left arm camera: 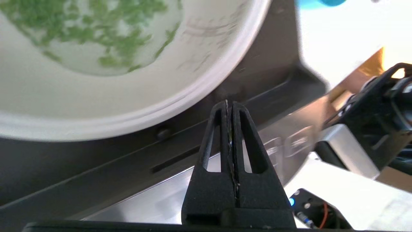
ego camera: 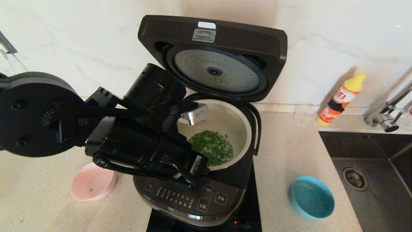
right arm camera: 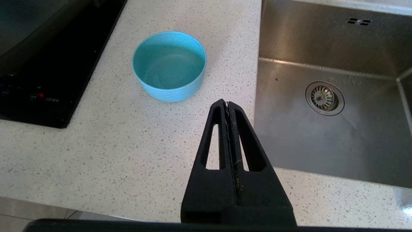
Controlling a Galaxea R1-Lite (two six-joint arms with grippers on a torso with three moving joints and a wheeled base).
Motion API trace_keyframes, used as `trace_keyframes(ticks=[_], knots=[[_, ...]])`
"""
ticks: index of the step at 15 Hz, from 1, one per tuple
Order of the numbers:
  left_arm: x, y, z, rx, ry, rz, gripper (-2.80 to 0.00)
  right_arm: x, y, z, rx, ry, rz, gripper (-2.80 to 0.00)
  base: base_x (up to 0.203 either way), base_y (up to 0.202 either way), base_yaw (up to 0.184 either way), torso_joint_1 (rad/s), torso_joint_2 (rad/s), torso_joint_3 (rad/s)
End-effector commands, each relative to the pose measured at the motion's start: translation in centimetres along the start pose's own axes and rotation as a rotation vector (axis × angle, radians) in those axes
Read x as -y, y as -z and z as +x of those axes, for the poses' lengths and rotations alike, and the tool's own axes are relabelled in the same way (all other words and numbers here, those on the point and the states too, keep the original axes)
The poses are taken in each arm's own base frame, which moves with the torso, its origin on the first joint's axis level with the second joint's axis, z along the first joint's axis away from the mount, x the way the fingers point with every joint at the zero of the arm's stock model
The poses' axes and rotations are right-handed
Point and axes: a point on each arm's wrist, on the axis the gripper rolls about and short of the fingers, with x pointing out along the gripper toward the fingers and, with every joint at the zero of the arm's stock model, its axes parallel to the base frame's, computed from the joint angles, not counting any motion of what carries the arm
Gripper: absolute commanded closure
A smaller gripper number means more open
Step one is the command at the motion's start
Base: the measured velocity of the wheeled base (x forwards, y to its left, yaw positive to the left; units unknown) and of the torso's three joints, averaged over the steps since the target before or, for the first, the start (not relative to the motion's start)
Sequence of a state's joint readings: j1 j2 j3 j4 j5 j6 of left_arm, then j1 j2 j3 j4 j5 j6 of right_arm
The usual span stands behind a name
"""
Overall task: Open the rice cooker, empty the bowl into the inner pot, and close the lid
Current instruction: Close the rice cooker
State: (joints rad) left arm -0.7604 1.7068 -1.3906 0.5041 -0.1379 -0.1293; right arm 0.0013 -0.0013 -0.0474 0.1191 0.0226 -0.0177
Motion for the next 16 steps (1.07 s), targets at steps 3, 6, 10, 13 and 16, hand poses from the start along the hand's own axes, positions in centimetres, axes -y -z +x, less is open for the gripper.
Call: trace_keyframes(ticks=[3,6,10,13,16], knots=[[1.3,-0.7,1.1,0.008,0.032,0.0,0.0,0.0,0.0,0.0,-0.002,-0.001,-0.001,0.0,0.0,0.0,0.0,0.0,0.0,0.0],[2.3,-0.5,2.4,-0.026,0.052,0.024,0.0,0.0,0.0,0.0,-0.002,-0.001,-0.001,0.0,0.0,0.0,0.0,0.0,0.0,0.0],[3.6,-1.3,4.0,0.062,0.094,0.051,0.0,0.0,0.0,0.0,-0.002,-0.001,-0.001,0.0,0.0,0.0,0.0,0.0,0.0,0.0],[3.9,-1.5,5.5,0.062,0.1,0.052,0.0,0.0,0.0,0.0,-0.002,-0.001,0.0,0.0,0.0,0.0,0.0,0.0,0.0,0.0],[3.9,-1.3,6.6,0.046,0.097,0.053,0.0,0.0,0.0,0.0,-0.002,-0.001,-0.001,0.0,0.0,0.0,0.0,0.0,0.0,0.0]])
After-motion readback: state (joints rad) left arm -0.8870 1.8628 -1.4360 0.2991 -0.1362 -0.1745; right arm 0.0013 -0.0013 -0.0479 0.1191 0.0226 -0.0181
